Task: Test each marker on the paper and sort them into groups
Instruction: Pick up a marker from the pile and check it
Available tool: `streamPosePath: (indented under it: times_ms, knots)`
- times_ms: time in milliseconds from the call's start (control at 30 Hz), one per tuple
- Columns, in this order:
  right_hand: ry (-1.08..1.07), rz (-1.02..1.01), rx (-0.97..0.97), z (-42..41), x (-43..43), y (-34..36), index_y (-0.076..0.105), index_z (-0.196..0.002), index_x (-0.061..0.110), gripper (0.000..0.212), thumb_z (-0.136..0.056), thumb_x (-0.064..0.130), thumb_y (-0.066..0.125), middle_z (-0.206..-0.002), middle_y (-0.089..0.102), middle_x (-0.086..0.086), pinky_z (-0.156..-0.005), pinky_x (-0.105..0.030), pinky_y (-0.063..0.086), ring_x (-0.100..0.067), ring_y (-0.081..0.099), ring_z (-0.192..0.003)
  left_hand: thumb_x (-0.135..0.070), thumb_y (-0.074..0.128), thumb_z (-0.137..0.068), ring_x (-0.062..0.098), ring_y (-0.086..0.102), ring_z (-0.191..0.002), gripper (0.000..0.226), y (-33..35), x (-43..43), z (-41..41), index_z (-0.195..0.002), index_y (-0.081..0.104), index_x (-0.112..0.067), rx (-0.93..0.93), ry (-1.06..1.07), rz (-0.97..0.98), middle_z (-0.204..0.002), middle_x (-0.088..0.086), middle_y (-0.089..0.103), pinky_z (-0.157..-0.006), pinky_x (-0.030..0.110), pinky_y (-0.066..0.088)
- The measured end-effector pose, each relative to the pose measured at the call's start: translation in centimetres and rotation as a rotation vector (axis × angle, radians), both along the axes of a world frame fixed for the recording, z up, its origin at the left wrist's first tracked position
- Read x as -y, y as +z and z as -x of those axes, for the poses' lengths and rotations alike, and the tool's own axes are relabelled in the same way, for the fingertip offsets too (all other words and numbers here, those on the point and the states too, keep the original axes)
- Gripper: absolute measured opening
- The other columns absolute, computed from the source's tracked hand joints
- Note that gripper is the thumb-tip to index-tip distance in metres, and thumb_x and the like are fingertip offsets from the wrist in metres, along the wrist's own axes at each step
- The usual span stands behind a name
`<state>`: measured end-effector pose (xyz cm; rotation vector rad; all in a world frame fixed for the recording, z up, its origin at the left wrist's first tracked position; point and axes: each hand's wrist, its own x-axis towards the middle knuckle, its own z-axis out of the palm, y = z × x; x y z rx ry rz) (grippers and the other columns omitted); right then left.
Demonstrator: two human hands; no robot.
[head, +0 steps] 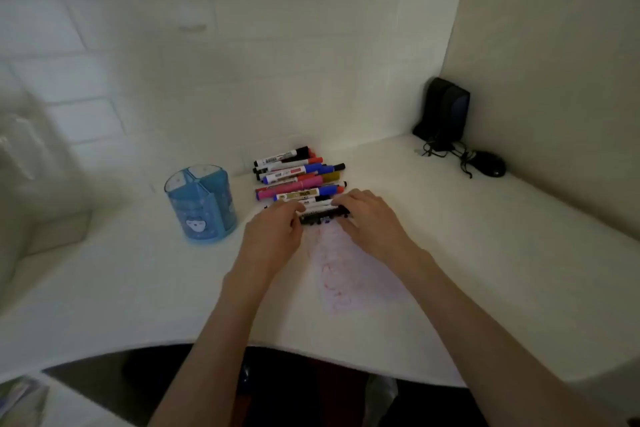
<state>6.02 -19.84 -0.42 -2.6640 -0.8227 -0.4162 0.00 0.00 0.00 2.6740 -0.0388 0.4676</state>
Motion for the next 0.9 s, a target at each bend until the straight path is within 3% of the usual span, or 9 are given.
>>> streamPosePath:
  times_ms: [233, 400, 500, 567, 667, 800, 900]
  knots:
    - [0.064, 0.044, -0.016, -2.2, 0.3, -0.1, 0.067, -0.129, 0.022, 0.03, -0.101, 0.031, 0.066, -0.124, 0.064, 0.001, -0.088, -0.029, 0.035, -0.018, 0.052, -0.108, -0.021, 0.057, -0.099, 0.013, 0.058, -0.099, 0.024, -1.4, -0.7, -1.6, -0.123, 0.062, -0.026, 0.121, 0.0, 0.034, -0.119, -0.002, 0.063, -0.081, 0.028, 0.05]
    - [0.111, 0.096, 0.006, -2.7, 0.0, -0.1, 0.072, -0.119, 0.018, 0.024, -0.099, 0.03, 0.068, -0.114, 0.064, 0.0, -0.085, -0.027, 0.033, -0.019, 0.049, -0.105, -0.018, 0.059, -0.097, 0.003, 0.058, -0.093, 0.022, -2.2, -1.7, -2.5, -0.115, 0.06, -0.03, 0.224, -0.009, 0.238, -0.109, -0.013, 0.061, -0.081, 0.03, 0.056]
    - [0.055, -0.103, -0.042, -2.9, 0.4, 0.7, 0.068, -0.114, 0.015, 0.016, -0.101, 0.025, 0.066, -0.103, 0.06, 0.002, -0.083, -0.025, 0.038, -0.014, 0.05, -0.095, -0.021, 0.057, -0.095, 0.0, 0.059, -0.094, 0.026, -1.7, -1.8, -2.9, -0.115, 0.058, -0.038, 0.293, -0.076, 0.338, -0.105, -0.024, 0.058, -0.077, 0.022, 0.053]
    - [0.006, -0.318, -0.146, -2.7, 0.3, 1.3, 0.066, -0.111, 0.016, 0.012, -0.102, 0.024, 0.064, -0.087, 0.053, 0.007, -0.072, -0.016, 0.037, -0.004, 0.046, -0.079, -0.023, 0.055, -0.096, 0.003, 0.06, -0.097, 0.036, -0.7, -1.3, -3.1, -0.126, 0.053, -0.042, 0.345, -0.133, 0.369, -0.109, -0.023, 0.057, -0.077, 0.013, 0.047]
    - [0.038, -0.47, -0.306, -2.0, -0.6, 1.6, 0.062, -0.108, 0.018, 0.006, -0.105, 0.022, 0.06, -0.075, 0.057, 0.01, -0.062, -0.012, 0.039, -0.002, 0.051, -0.067, -0.019, 0.054, -0.099, 0.001, 0.063, -0.103, 0.047, 0.6, -0.4, -3.6, -0.141, 0.041, -0.037, 0.384, -0.162, 0.411, -0.118, -0.026, 0.056, -0.078, 0.015, 0.051]
    - [0.084, -0.813, -0.482, -1.7, -1.2, 2.0, 0.061, -0.112, 0.007, 0.013, -0.108, 0.018, 0.054, -0.08, 0.069, 0.01, -0.064, -0.014, 0.048, 0.001, 0.061, -0.067, -0.045, 0.054, -0.099, 0.002, 0.066, -0.102, 0.044, 0.5, 0.3, -4.5, -0.139, 0.039, -0.036, 0.23, -0.273, 0.594, -0.117, -0.026, 0.061, -0.068, 0.013, 0.048]
    - [0.055, -0.989, -0.575, -1.6, -1.1, 2.1, 0.063, -0.113, 0.003, 0.019, -0.108, 0.019, 0.054, -0.07, 0.071, 0.004, -0.06, -0.014, 0.047, -0.001, 0.061, -0.061, -0.058, 0.054, -0.094, -0.006, 0.062, -0.099, 0.041, -0.7, 0.8, -5.0, -0.13, 0.048, -0.04, 0.053, -0.362, 0.438, -0.109, -0.027, 0.064, -0.072, 0.007, 0.043]
